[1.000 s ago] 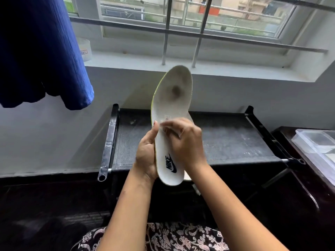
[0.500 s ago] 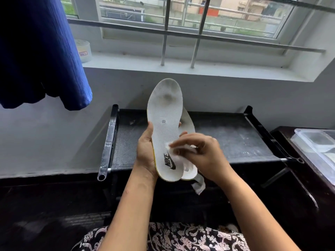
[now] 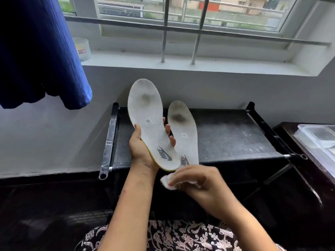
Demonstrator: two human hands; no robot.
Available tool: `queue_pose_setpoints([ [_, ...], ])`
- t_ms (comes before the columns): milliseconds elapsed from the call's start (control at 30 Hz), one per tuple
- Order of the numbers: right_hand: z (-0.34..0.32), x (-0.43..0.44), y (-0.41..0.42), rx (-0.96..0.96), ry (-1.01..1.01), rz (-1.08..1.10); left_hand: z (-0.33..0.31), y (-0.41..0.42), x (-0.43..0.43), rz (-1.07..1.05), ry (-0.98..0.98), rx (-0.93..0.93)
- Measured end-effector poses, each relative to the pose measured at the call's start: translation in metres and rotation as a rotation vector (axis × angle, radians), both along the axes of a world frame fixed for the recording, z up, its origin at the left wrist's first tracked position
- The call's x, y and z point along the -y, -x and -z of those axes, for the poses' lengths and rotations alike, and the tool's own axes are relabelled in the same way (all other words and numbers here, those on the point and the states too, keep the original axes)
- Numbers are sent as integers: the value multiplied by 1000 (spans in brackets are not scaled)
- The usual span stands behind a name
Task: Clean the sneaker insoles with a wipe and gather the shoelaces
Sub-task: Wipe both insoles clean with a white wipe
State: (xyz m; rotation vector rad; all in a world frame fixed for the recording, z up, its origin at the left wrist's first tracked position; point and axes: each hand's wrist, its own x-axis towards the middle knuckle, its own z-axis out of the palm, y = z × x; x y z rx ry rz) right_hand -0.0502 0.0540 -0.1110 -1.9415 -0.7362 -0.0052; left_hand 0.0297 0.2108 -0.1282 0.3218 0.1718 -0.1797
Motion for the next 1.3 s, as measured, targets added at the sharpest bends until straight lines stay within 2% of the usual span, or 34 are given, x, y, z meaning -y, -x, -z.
queue_pose_setpoints([
  [133, -21, 6, -8, 11, -186, 122, -1, 1, 2, 22, -18, 16],
  [233, -11, -11, -8, 197, -72, 247, -3, 2, 6, 17, -20, 23],
  [333, 3, -18, -2, 244, 98, 185, -2, 2, 5, -13, -26, 27],
  [400, 3, -10, 0, 112, 106, 94, -3, 4, 0, -21, -19, 37],
  [500, -14, 4, 2, -214, 21, -7, -4, 4, -3, -59, -45, 53],
  [567, -25, 11, 0, -353, -137, 55, -4, 4, -4, -65, -108, 28],
  [667, -28, 8, -5, -489, -356, 286, -5, 7, -6, -31, -173, -29],
  [733, -23, -2, -10, -575, -337, 390, -7, 9, -11, -12, -297, -73],
  [900, -8, -32, -16, -621, -40, 449, -6, 15, -23, -19, -488, -178],
  [1133, -13, -42, -28, -521, 82, 503, -5, 15, -28, -147, -662, -198],
  [1200, -17, -44, -34, -494, 111, 510, -7, 14, -29, -249, -853, -167],
  [1300, -18, -48, -41, -475, 136, 521, -7, 13, -36, -341, -1299, -165],
])
